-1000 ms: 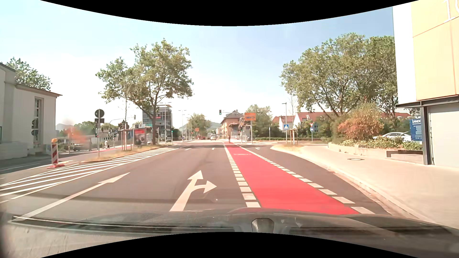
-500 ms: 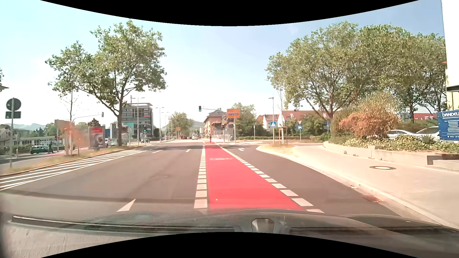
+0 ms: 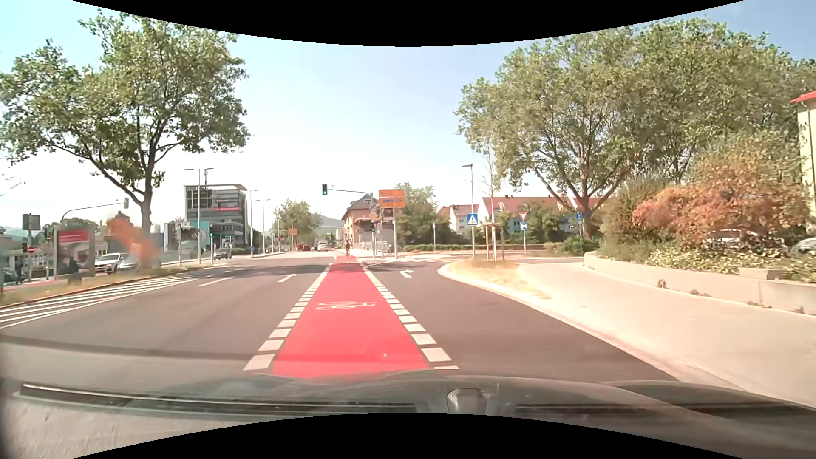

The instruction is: Follow the waypoints while adhering to traffic rules and regulations

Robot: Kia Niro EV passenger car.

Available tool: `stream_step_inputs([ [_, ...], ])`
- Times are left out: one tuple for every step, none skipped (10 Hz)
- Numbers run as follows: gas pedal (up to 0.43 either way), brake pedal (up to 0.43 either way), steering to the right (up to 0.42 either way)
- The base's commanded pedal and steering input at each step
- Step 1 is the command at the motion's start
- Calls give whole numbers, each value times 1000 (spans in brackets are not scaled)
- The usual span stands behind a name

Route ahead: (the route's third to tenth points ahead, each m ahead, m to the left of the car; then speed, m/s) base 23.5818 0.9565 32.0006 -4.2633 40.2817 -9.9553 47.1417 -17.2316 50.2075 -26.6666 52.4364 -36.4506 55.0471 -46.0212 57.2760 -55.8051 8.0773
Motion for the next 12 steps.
stream_step_inputs([
  [47, 0, -22],
  [47, 0, -37],
  [39, 0, -48],
  [20, 0, -57],
  [20, 0, -62],
  [20, 0, -62],
  [20, 0, -63],
  [20, 0, -63],
  [8, 0, -65],
  [8, 0, -65],
  [8, 0, -65],
  [8, 0, -65],
])
